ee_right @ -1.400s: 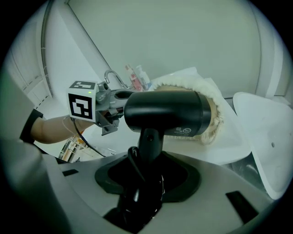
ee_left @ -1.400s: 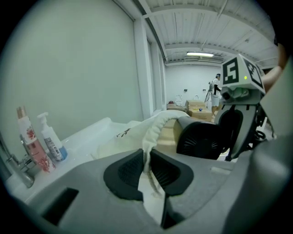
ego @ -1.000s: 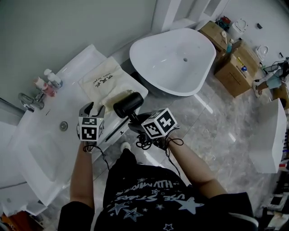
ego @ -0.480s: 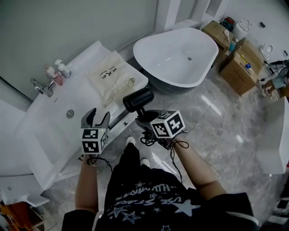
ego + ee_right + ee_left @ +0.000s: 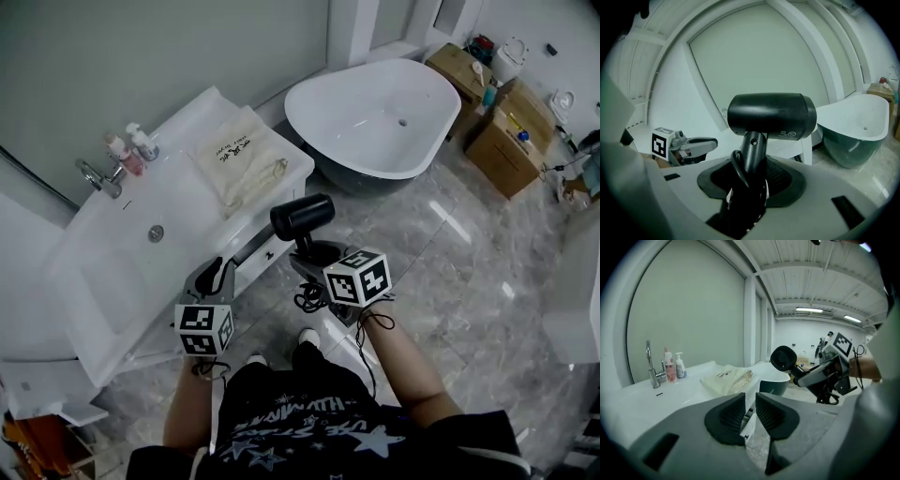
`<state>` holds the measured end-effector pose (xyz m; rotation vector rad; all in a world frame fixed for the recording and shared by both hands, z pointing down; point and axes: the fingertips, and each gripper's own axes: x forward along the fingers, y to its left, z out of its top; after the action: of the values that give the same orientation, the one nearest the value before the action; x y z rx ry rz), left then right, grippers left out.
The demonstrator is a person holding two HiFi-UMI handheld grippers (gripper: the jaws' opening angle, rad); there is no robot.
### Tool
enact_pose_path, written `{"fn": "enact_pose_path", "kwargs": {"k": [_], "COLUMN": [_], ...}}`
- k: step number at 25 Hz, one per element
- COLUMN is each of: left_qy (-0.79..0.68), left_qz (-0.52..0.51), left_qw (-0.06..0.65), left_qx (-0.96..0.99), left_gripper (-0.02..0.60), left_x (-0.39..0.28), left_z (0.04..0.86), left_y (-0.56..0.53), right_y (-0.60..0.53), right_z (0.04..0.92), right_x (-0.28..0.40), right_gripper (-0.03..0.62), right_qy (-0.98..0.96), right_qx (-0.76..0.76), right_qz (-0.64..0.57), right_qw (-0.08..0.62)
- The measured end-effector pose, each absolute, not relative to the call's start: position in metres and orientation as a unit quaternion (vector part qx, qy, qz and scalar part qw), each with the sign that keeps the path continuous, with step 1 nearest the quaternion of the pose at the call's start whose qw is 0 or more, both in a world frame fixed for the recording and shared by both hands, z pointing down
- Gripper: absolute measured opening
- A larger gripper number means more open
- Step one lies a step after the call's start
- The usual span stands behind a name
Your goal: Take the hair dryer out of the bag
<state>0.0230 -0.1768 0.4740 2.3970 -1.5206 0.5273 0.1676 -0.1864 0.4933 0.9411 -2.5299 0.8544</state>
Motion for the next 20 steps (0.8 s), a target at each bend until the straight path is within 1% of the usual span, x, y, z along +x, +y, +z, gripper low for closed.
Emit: {"fn": "enact_pose_path", "kwargs": {"k": [2,4,8,15,20], "left_qy": [-0.516,-0.508,-0.498,-0.478,-0.445], "left_qz": [0.181,0.18,0.18,0.169,0.167], "left_qw": [0.137,0.141,0.149,0.165,0.149], "left_qx": [0.826,0.83,0.835,0.846,0.867], "left_gripper": [0.057,0.044,0.034,0.023,0.023], "left_x": [0.021,0.017,-0.002,-0.054,-0.063], "left_z": [0.479,0.482,0.486,0.495,0.492], "left_y": [-0.172,-0.162,-0.137,-0.098,-0.07], "right_y": [-0.183,-0.178,-0.159,-0.113,-0.073], "right_z": [0.494,0.496,0.502,0.495,0.493], "right_x": [0.169,0.168,0.153,0.096,0.076], "right_gripper": [0.173,0.173,0.173,0.173,0.173], "right_qy": [-0.879,-0.874,-0.859,-0.852,-0.847], "right_qx": [0.338,0.35,0.377,0.396,0.41], "right_qz": [0.298,0.299,0.309,0.307,0.299], "right_qw": [0.154,0.157,0.158,0.151,0.158]}}
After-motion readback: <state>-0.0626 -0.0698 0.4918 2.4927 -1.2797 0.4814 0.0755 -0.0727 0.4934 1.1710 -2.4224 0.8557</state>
